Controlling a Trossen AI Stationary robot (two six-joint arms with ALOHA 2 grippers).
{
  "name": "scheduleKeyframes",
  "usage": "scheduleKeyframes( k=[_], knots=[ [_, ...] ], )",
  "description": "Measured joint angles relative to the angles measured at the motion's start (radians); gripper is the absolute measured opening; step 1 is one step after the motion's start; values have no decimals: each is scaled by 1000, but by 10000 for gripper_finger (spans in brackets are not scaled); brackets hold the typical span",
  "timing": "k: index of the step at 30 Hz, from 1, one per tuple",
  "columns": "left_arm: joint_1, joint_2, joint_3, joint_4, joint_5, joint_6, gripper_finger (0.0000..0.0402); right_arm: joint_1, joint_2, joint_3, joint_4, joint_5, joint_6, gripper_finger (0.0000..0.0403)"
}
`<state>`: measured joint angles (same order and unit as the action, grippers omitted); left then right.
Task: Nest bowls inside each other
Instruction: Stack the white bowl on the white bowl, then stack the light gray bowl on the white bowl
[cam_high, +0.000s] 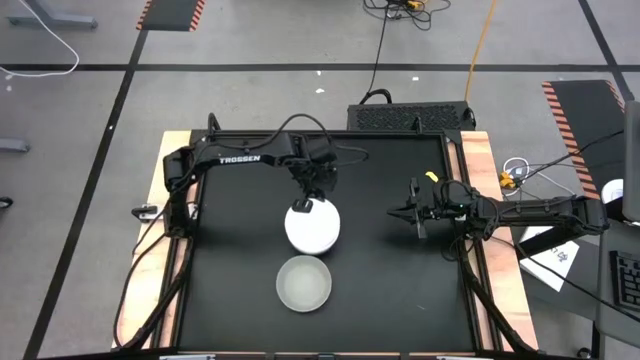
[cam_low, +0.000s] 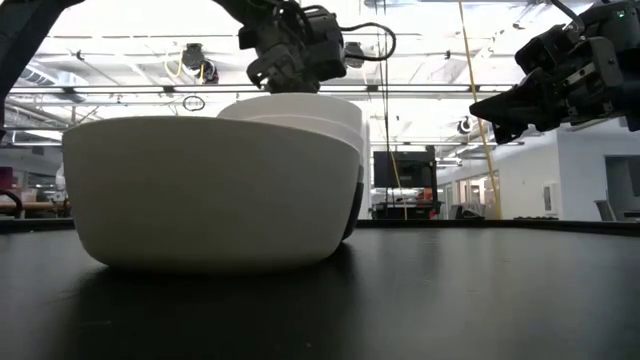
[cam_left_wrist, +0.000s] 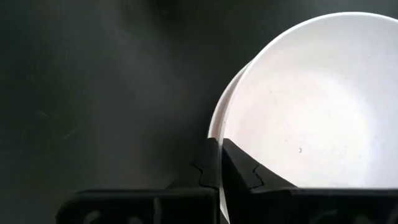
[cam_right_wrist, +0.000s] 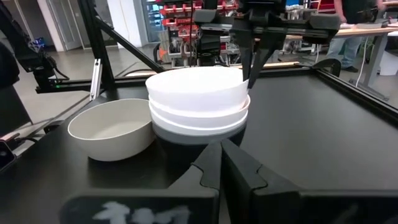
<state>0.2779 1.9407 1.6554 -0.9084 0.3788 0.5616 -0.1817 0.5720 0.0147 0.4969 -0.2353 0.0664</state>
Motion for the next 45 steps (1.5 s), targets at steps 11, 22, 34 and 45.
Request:
scheduleKeyframes(
  k=[11,22,34,45],
  knots=[
    [-5,5,-1,-5,-22,10,1,0,0,0,-1,0,0,0],
    [-5,5,-1,0,-16,4,42,0,0,0,-1,0,1,0],
    [-1,5,-1,63,-9,9,147,0,0,0,-12,0,1,0],
    [32,-51,22,78,75,58,271,0,0,-1,-21,0,1,0]
  ],
)
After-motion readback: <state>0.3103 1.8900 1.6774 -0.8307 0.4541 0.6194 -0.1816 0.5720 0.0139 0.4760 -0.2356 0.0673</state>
